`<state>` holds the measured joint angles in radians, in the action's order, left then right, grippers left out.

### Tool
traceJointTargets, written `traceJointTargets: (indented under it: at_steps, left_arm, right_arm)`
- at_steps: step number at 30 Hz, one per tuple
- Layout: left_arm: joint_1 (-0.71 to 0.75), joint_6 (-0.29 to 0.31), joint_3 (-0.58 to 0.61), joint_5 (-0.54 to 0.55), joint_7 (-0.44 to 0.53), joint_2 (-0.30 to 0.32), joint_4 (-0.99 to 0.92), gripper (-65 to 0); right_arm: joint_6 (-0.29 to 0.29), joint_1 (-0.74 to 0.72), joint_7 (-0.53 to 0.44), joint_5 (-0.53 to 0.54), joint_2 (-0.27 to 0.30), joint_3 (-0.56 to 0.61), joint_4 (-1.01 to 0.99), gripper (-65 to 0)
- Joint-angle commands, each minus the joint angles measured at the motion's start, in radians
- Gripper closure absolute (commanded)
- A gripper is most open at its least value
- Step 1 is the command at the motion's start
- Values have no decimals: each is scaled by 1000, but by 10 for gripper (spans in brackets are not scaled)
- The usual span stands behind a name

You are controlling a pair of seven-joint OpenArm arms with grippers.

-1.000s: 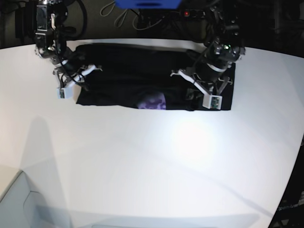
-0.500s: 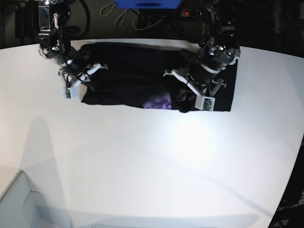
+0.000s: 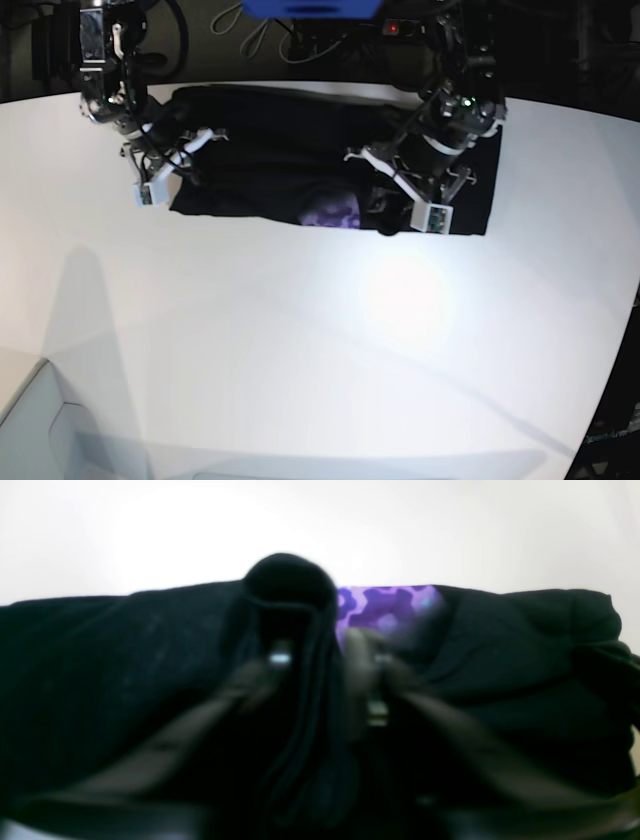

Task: Layout the t-shirt on the table in an organized manner, then fold the t-shirt properly
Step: 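Move the left gripper inward and grasp the strip's middle, then fold the strip end over with the left gripper toward the right gripper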

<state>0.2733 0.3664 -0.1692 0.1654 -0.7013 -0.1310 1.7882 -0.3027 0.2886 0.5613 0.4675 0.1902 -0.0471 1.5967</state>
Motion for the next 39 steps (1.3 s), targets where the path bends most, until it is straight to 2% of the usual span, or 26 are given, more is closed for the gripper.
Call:
traceJointTargets:
  at_steps: [1,3,4,6,9,12,14,16,17,19,24,25,31,35,39]
  left_arm:
    - [-7,10,15,27,18,0,15,-294]
    - [-6,10,73,46,18,27,15,-432]
    - [-6,10,102,59,25,55,20,-477]
    - [-4,10,145,112,30,97,22,-517]
    - [-6,10,127,247,32,127,34,-517]
    - [-3,7,44,362,38,162,69,-517]
    - [-3,1,-33,402,30,181,81,-517]
    - [-7,6,-102,397,27,212,69,-514]
    - [-10,9,-126,394,25,224,52,-502]
    - [-24,9,-166,389,25,258,-4,-412]
    - [-61,9,-223,395,35,319,-170,-35]
    - [-67,7,-237,391,33,319,-198,0]
    - [-78,9,-260,386,35,314,-301,-21]
    - [-78,9,-260,386,36,313,-311,-21]
    - [-78,9,-258,386,36,311,-311,-21]
  right_arm:
    - [3,-2,-4,0,10,-4,20,0]
    - [3,-2,-4,0,10,-4,18,0]
    - [3,-2,-4,0,10,-4,18,0]
    - [4,-2,-4,0,10,-4,18,0]
    - [4,-2,-4,0,10,-4,18,0]
    - [4,-2,-4,0,10,-4,20,0]
    - [4,-2,-1,0,10,-4,20,-40]
    - [4,-5,36,0,10,-3,20,-91]
    - [4,-10,56,0,10,-3,20,-113]
    - [4,-16,88,0,10,-3,20,-165]
    - [4,-22,104,0,10,-6,86,-287]
    - [4,-22,108,0,10,-7,109,-307]
    - [4,5,159,0,-2,-90,228,-365]
    - [4,7,179,0,-28,-172,215,-367]
    - [4,10,187,0,-42,-173,176,-380]
